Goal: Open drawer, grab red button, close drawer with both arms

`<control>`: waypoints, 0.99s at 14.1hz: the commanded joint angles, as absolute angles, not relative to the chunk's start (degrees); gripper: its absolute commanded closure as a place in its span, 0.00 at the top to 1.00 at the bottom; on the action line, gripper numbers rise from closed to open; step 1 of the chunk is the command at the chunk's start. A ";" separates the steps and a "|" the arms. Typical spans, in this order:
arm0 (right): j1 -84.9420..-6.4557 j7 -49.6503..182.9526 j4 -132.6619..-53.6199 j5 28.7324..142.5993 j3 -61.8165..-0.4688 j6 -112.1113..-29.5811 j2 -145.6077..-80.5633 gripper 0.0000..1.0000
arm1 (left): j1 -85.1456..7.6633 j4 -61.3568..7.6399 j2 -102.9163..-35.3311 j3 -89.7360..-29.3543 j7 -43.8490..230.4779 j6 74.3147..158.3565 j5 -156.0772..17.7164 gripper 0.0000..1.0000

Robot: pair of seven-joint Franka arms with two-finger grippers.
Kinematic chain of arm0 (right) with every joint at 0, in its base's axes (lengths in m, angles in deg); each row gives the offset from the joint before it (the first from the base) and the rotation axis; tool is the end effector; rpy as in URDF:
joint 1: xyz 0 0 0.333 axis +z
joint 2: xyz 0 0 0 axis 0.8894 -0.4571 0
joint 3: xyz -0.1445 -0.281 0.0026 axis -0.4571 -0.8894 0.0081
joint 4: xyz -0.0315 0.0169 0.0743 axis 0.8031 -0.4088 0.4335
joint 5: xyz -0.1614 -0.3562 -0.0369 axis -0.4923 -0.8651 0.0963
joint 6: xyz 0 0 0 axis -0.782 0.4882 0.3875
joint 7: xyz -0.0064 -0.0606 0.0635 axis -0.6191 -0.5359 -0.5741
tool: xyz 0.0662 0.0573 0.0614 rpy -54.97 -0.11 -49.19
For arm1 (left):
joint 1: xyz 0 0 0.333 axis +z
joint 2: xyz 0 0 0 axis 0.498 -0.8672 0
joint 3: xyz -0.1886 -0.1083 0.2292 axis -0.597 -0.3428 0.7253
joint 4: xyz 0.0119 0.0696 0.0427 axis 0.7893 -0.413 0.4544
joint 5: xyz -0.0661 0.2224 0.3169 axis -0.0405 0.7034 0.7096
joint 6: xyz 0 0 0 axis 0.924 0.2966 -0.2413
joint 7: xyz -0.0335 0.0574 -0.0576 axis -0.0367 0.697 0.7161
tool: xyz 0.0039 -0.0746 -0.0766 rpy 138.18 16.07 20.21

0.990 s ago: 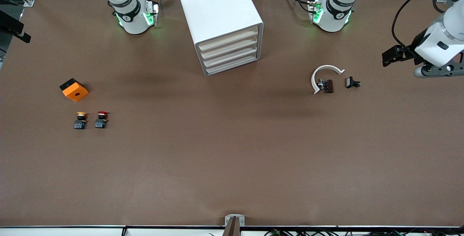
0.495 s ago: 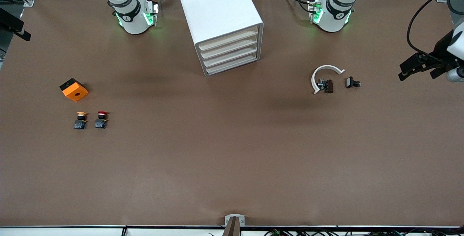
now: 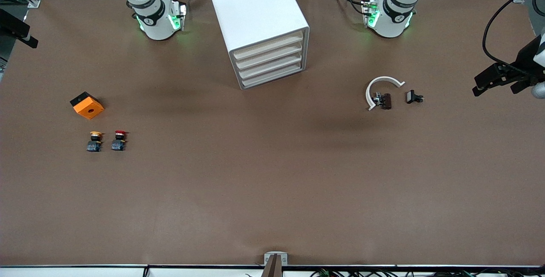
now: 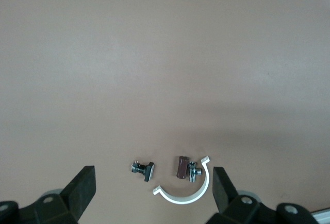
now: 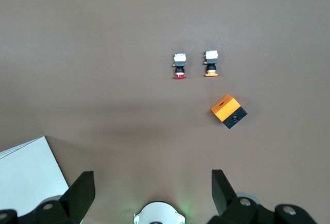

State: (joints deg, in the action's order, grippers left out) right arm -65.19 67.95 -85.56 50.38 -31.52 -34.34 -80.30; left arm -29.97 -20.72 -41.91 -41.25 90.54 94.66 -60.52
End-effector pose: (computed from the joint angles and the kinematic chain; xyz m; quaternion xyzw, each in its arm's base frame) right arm 0.4767 -0.0703 0.6817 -0.9993 0.0132 0.0244 0.0255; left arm 0.5543 -0.0010 0.6199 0.9990 0.0319 0.0298 0.0039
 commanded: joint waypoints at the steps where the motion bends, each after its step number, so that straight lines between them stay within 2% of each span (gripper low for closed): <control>1: -65.70 68.74 -87.11 49.87 -30.88 -35.03 -78.64 1.00 | -30.04 -18.38 -42.45 -41.22 90.21 91.38 -60.89 1.00; 9: -65.61 68.83 -87.11 48.47 -30.79 -36.88 -78.64 1.00 | -30.13 -17.94 -43.32 -41.22 89.85 90.58 -61.06 1.00; 12: -65.52 68.83 -87.11 48.38 -30.79 -36.96 -78.64 1.00 | -30.22 -12.50 -46.92 -41.22 90.20 89.79 -60.80 1.00; 14: -65.61 68.83 -87.02 48.29 -30.79 -37.14 -78.64 1.00 | -30.04 -12.49 -47.02 -41.22 89.85 89.35 -60.98 1.00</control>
